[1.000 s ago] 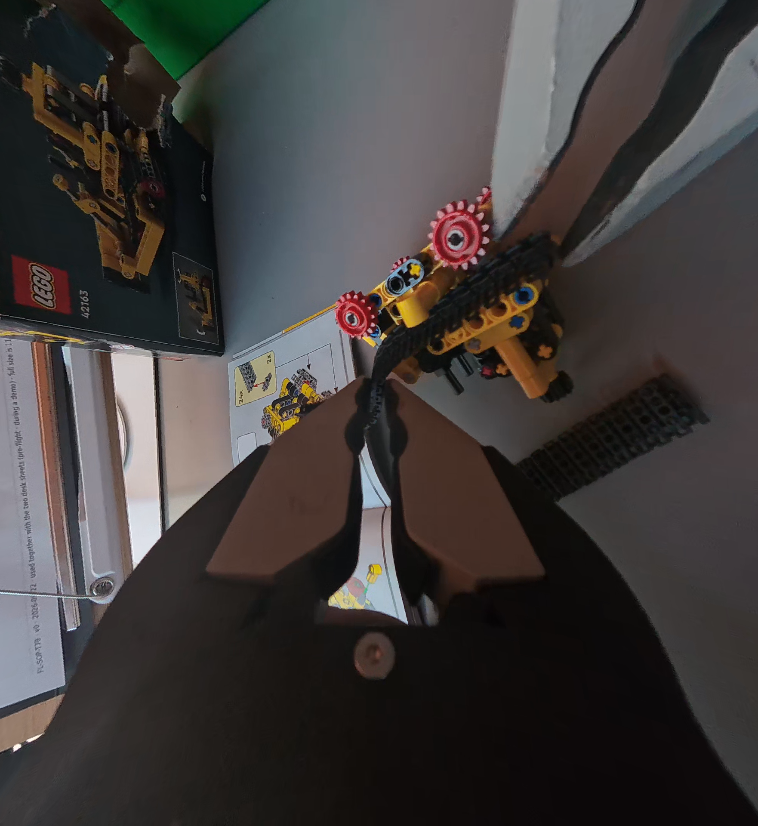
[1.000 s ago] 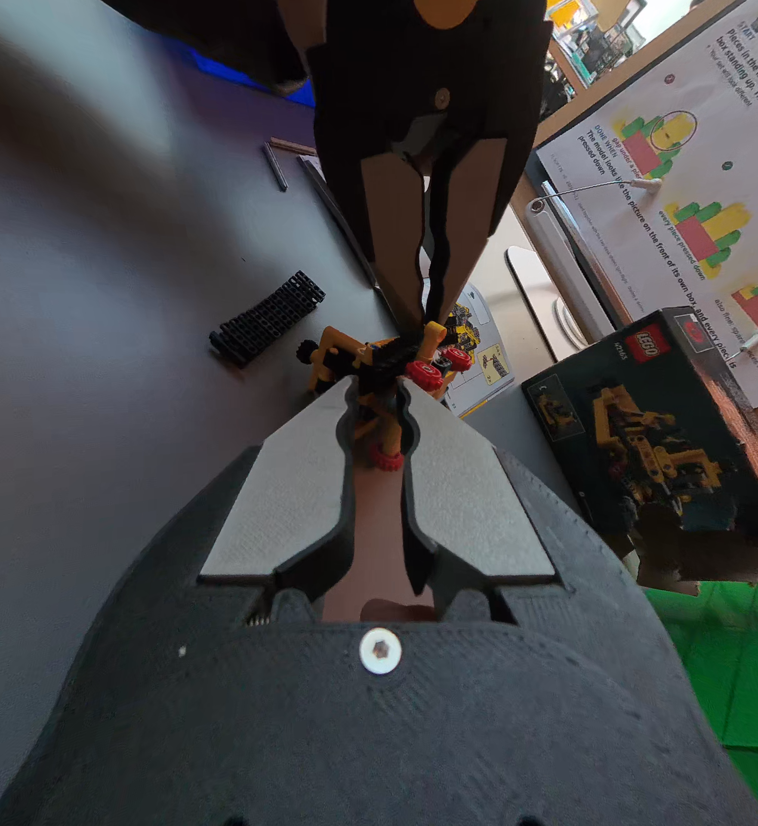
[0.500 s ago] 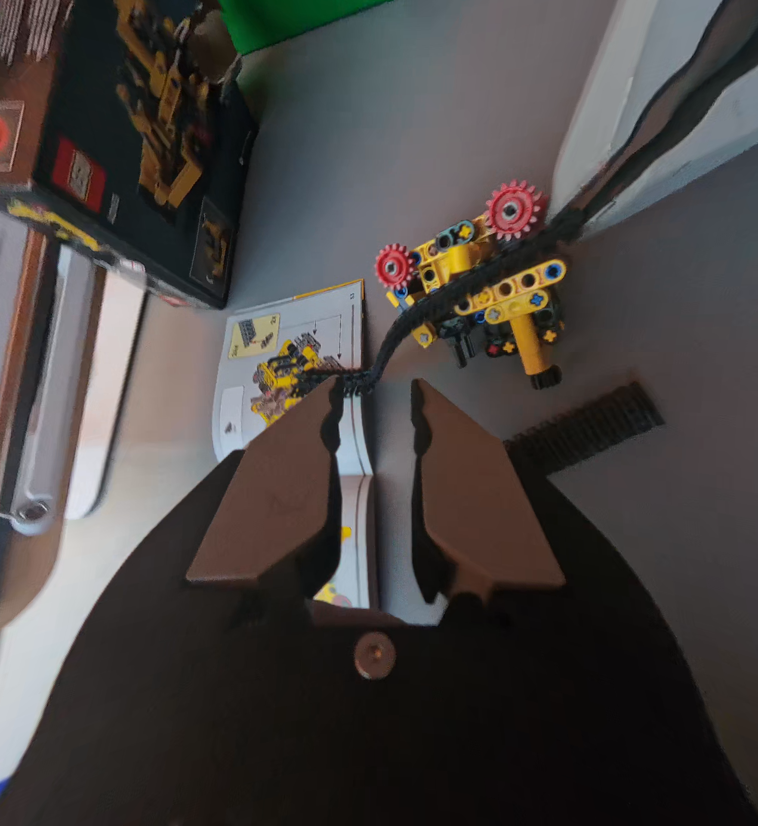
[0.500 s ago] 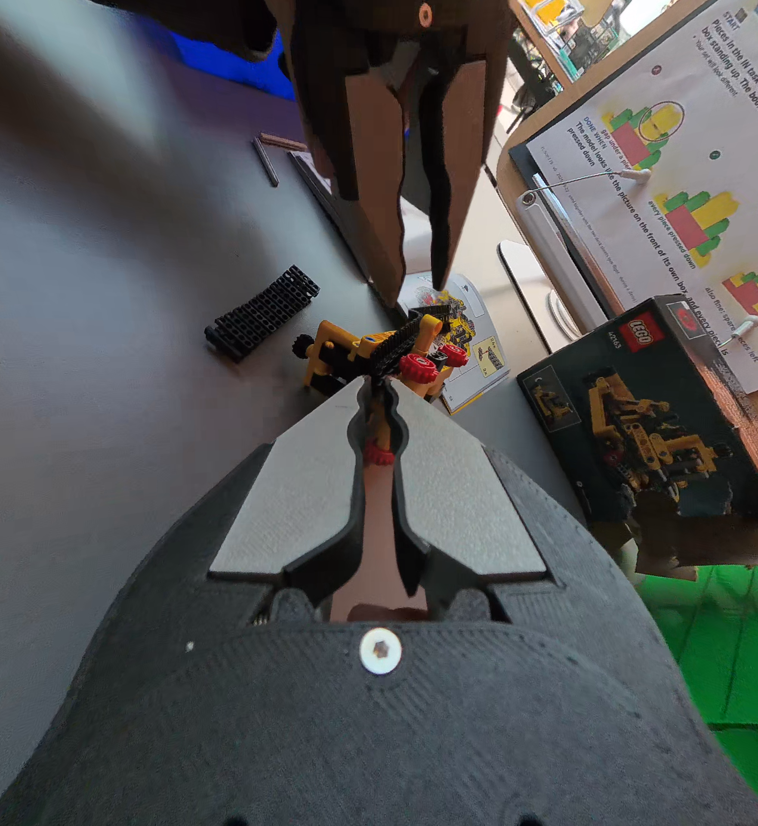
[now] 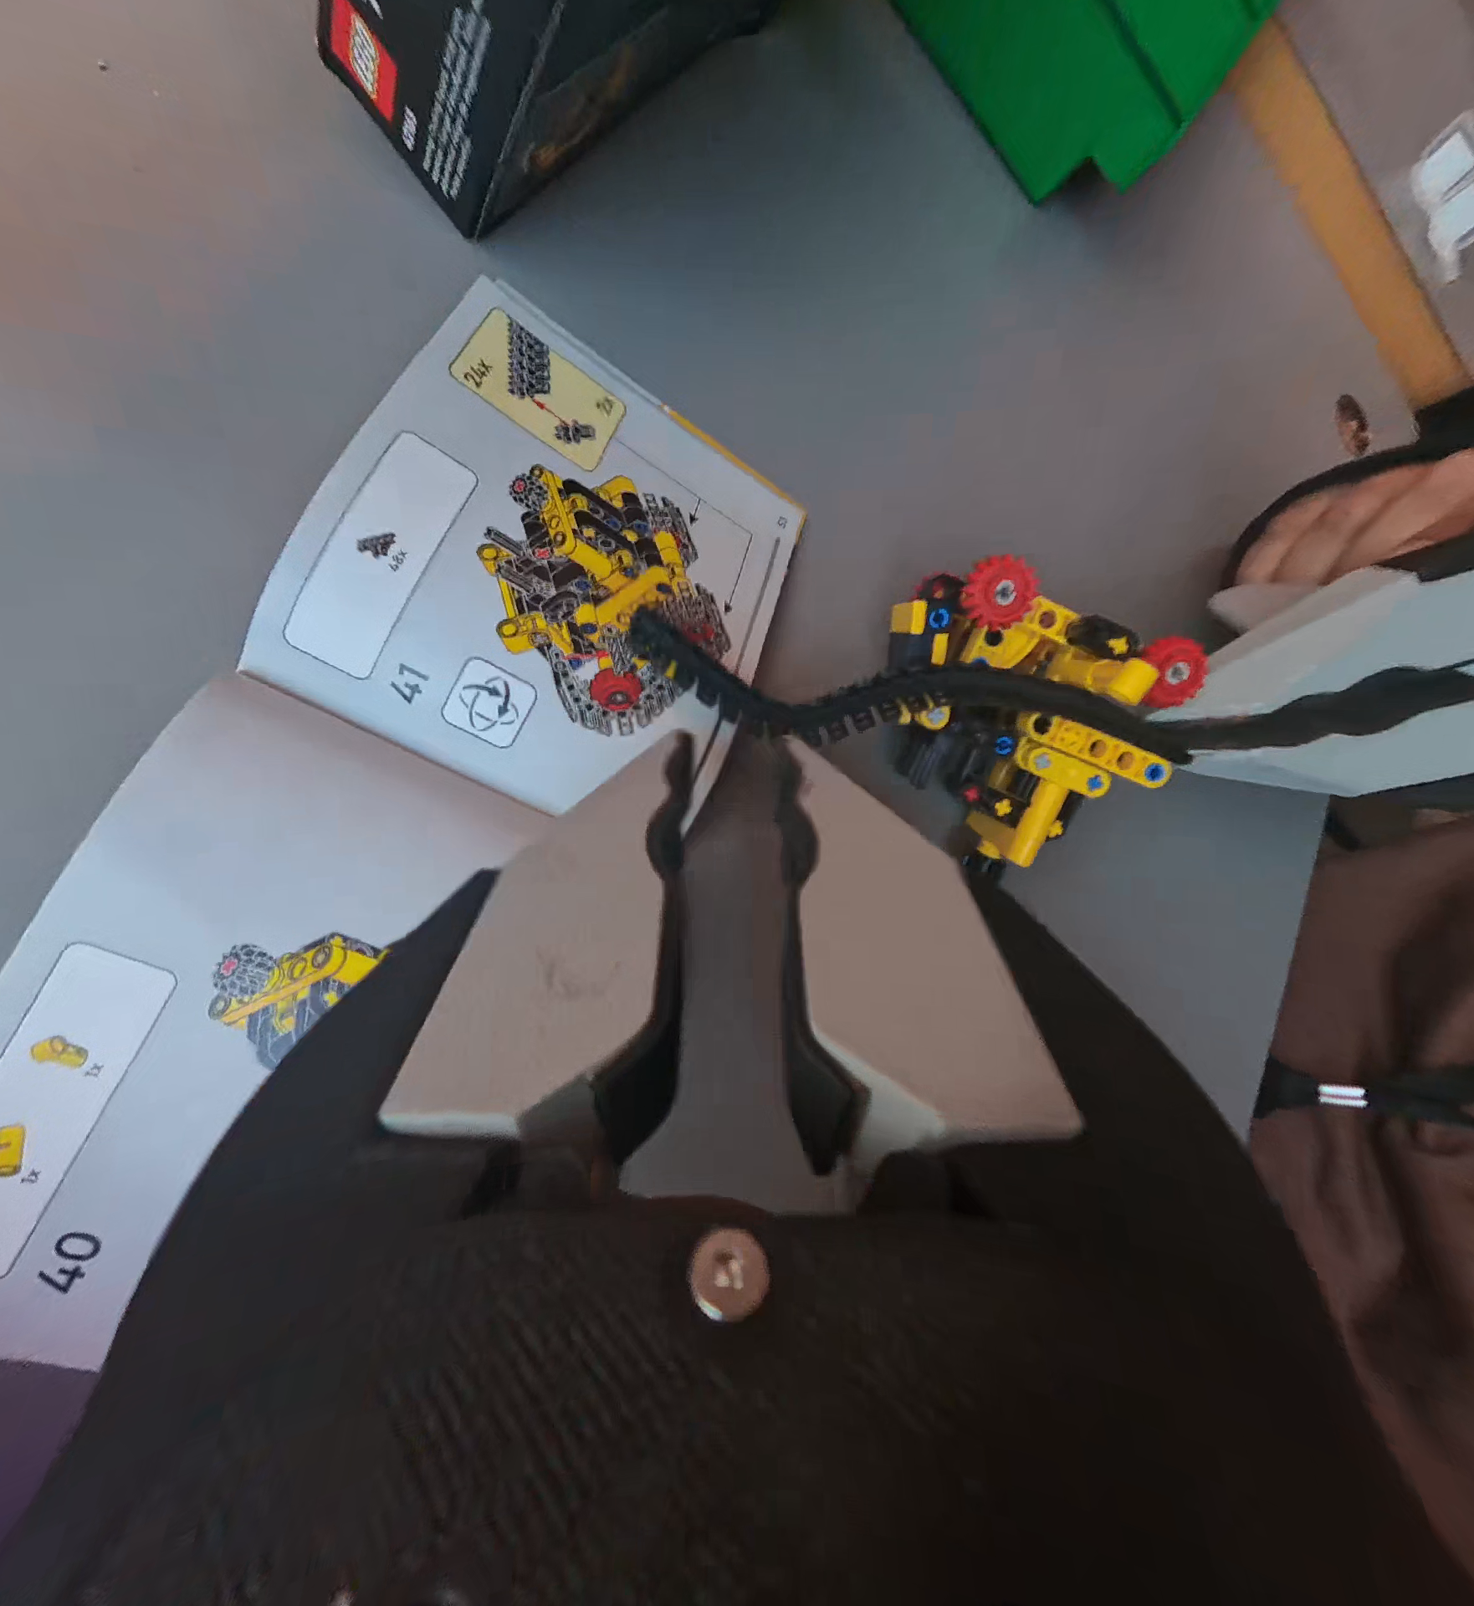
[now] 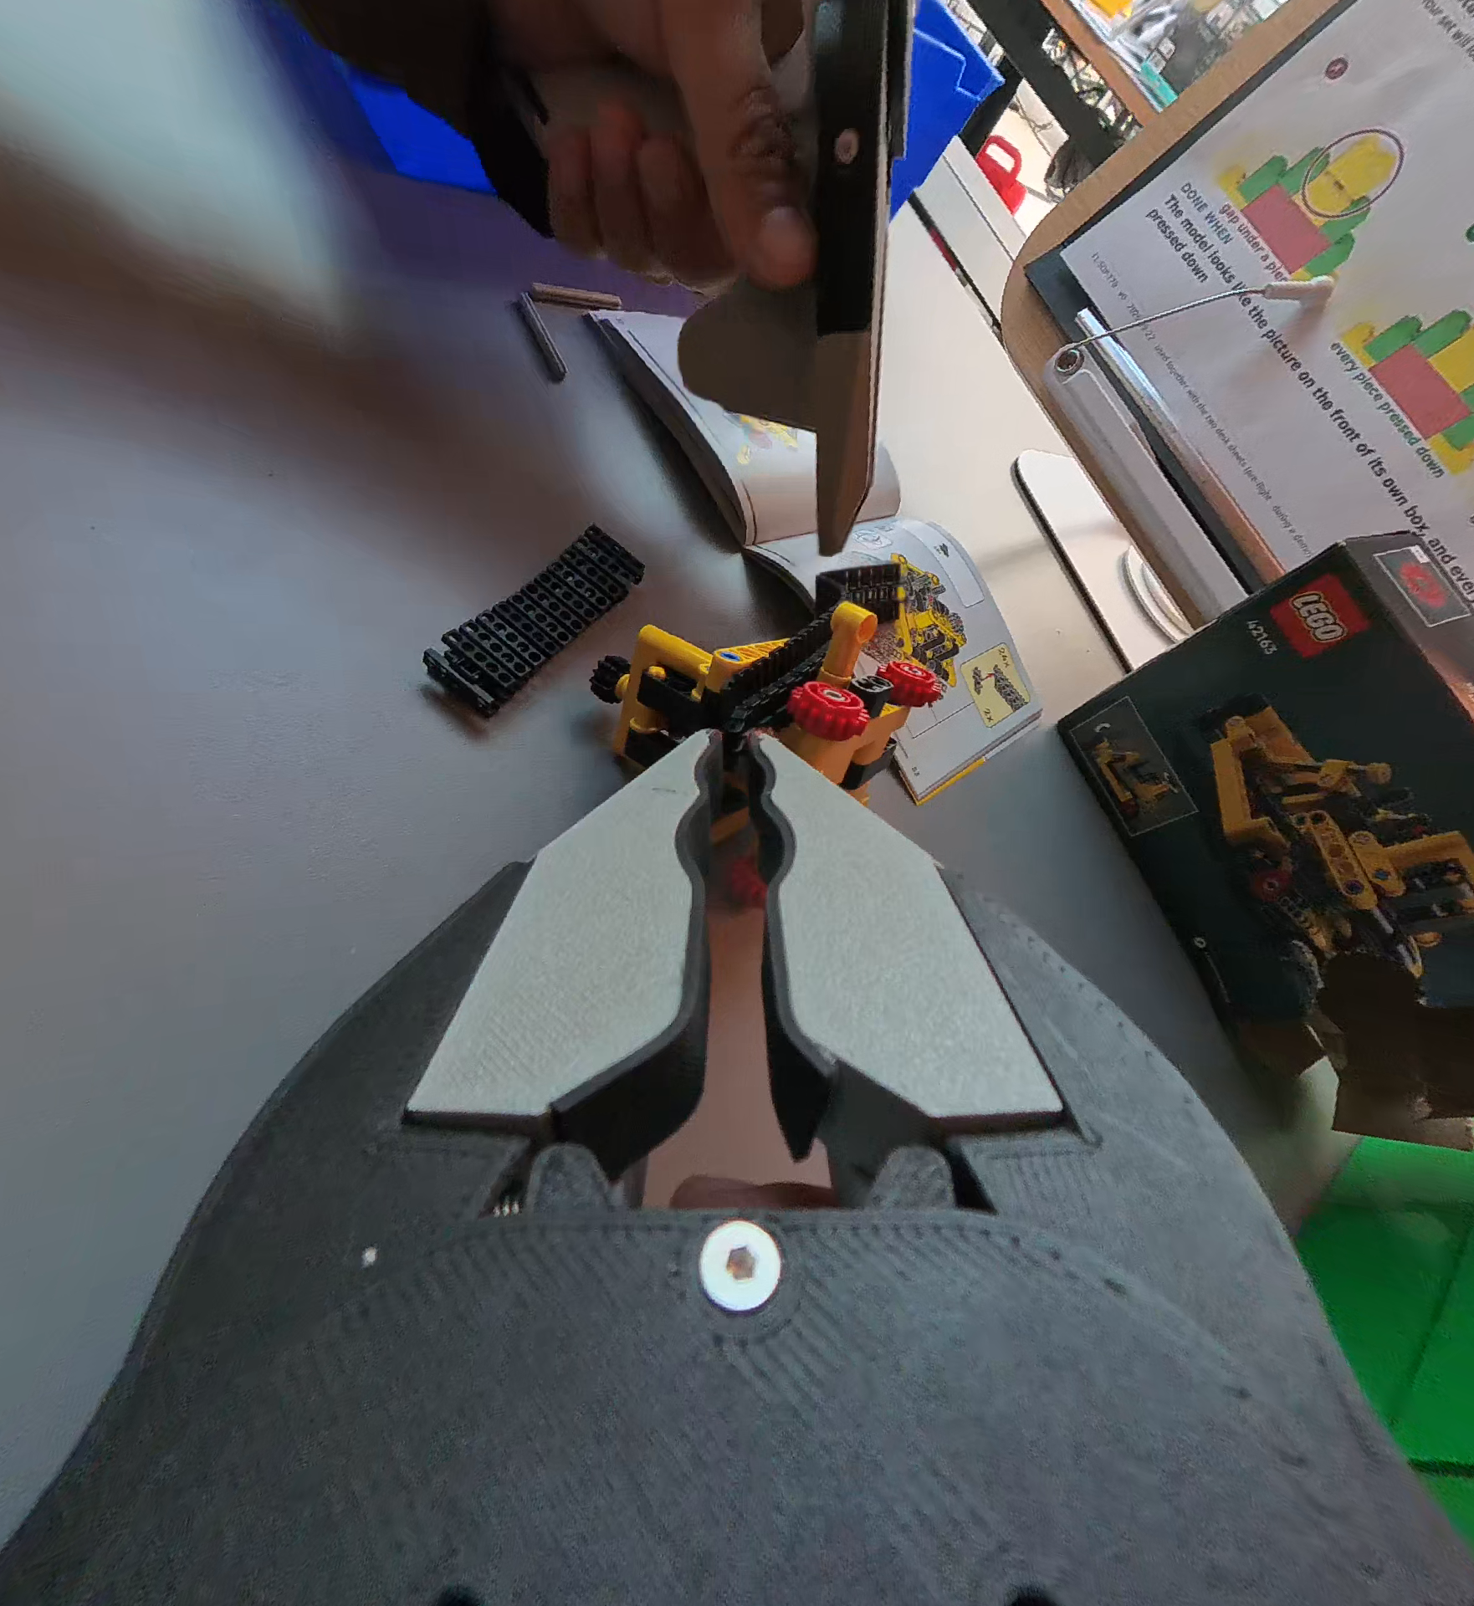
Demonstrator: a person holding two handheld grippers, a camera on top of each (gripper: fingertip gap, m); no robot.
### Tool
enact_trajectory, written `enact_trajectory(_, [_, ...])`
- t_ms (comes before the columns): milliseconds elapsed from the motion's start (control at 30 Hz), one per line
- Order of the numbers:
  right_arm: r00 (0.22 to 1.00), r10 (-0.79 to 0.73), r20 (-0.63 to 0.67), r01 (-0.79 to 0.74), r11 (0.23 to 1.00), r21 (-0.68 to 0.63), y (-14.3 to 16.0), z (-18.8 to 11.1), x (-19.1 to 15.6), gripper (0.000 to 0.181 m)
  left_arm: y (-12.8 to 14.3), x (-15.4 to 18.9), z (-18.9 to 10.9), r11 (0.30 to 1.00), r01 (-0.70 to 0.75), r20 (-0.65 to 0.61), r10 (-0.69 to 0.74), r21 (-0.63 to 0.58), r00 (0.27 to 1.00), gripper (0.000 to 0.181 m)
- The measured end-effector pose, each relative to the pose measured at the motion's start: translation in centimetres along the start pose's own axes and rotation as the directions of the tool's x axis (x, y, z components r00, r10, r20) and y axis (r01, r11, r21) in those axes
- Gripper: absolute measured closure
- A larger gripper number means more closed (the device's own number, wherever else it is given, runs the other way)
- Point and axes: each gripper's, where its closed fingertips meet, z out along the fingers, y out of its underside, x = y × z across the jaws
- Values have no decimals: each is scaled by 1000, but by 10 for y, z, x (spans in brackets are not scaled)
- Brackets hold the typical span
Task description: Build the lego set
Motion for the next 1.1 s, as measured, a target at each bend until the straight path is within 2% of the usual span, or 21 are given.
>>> enact_trajectory(33, [1000, 5, 4, -5, 1000, 0, 0, 0, 0, 179, -6, 1, -2, 1000, 15, -11, -15, 21, 1000, 153])
enact_trajectory(100, [1000, 16, 11, -16, 1000, 3, 0, 1, 0, 179, -13, 2, -2, 999, 35, -35, -34, 27, 999, 154])
enact_trajectory(233, [999, 33, 18, -33, 999, 9, -1, 0, 0, 179, -7, 1, 11, 998, 34, -45, -36, -51, 998, 152])
enact_trajectory(367, [999, 37, 19, -37, 999, 19, -3, -1, 1, 180, -5, 4, 22, 996, -1, -46, -3, -90, 999, 157])
enact_trajectory(467, [999, 39, 21, -40, 999, 24, -4, -2, 1, 180, -10, 6, 24, 996, -29, -44, 25, -84, 999, 180])
enact_trajectory(633, [999, 45, 14, -46, 998, 31, -3, -4, 4, 180, -13, 4, 25, 995, -57, -22, 55, -84, 998, 181])
enact_trajectory(767, [999, 48, 18, -48, 998, 29, -2, -4, 4, 179, -13, 7, 14, 996, -51, -31, 49, -73, 998, 181])
enact_trajectory(933, [998, 50, 25, -51, 998, 27, -2, -3, 3, 179, 9, -2, 1, 991, -9, 14, 11, -134, 1000, 161])
enact_trajectory(1100, [998, 55, 31, -55, 998, 23, -2, -1, 2, 179, 15, -3, 4, 988, 24, 18, -21, -155, 1000, 157])
